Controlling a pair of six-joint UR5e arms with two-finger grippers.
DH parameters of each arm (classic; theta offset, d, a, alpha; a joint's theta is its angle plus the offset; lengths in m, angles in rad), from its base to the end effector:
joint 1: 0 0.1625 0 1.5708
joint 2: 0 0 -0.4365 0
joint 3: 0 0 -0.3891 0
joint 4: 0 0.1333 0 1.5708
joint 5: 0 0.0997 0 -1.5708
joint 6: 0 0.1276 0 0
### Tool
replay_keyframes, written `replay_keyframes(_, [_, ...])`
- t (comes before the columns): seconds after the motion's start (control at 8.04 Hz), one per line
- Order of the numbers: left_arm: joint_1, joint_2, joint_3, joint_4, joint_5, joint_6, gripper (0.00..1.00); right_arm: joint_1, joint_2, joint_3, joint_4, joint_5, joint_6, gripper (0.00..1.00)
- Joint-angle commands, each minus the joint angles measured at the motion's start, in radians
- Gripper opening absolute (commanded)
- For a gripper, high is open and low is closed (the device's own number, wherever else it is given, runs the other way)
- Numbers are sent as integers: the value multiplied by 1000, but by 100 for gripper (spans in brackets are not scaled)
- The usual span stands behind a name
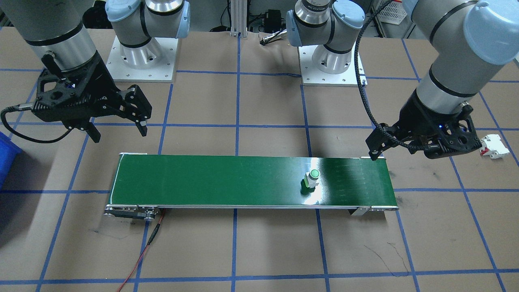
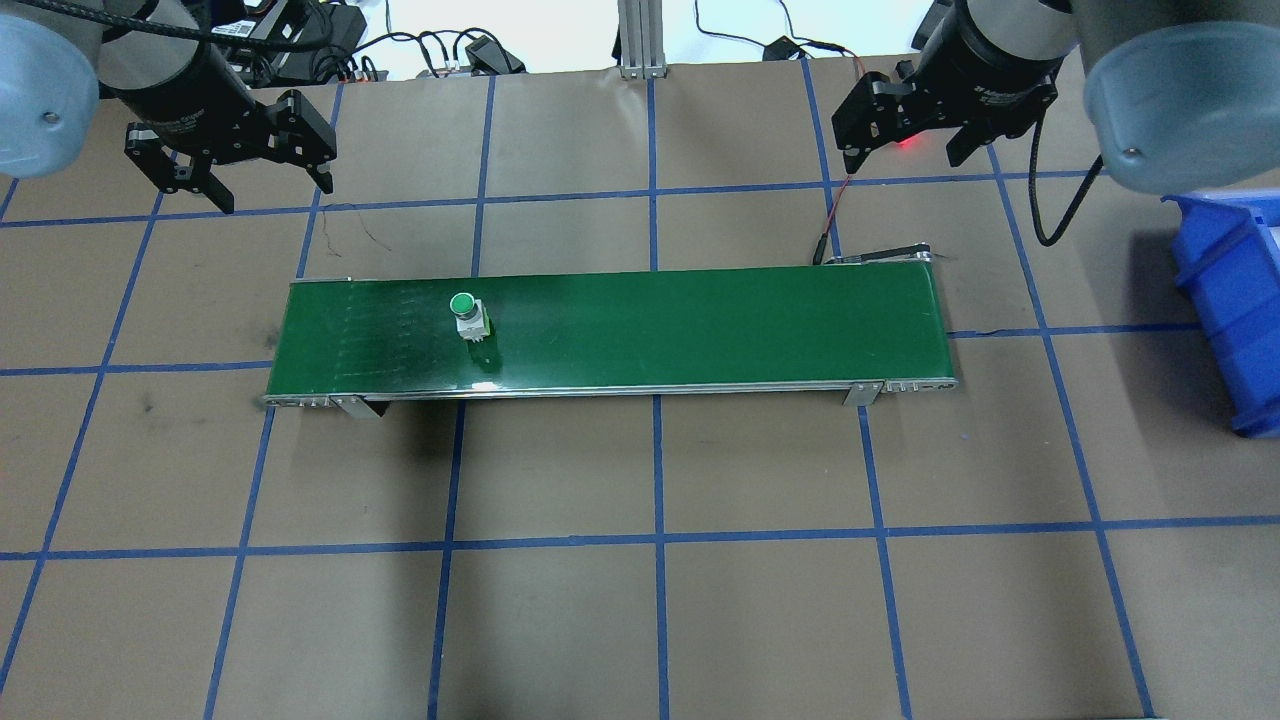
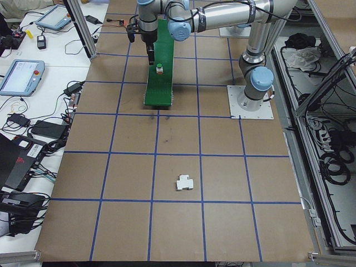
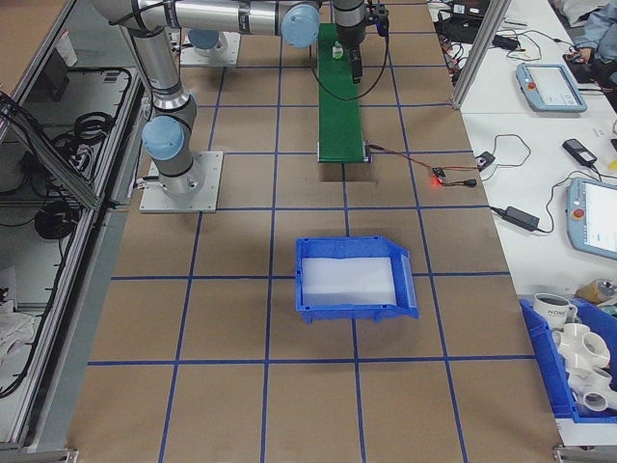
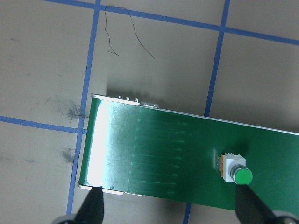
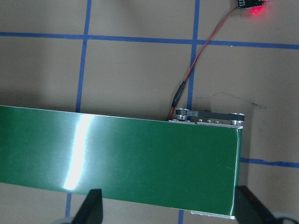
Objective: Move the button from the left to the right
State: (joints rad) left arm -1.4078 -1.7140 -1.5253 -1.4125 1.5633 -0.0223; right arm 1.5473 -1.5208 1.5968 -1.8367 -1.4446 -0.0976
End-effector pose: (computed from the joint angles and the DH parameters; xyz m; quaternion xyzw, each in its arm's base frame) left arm -0.0421 -0.5712 0.4352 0.0924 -0.9953 0.0305 0.0016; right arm 0.1368 -0.5350 0.4634 -0.0428 0.9926 -0.0982 0.0569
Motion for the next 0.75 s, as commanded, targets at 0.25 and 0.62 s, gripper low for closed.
replay_keyframes(0.25, [13,1,10,6,0,1,100,83,140,0,-93,127,71,100])
replay_keyframes(0.62, [15,34,10,6,-2,1,100,157,257,0,-213,142,148,100])
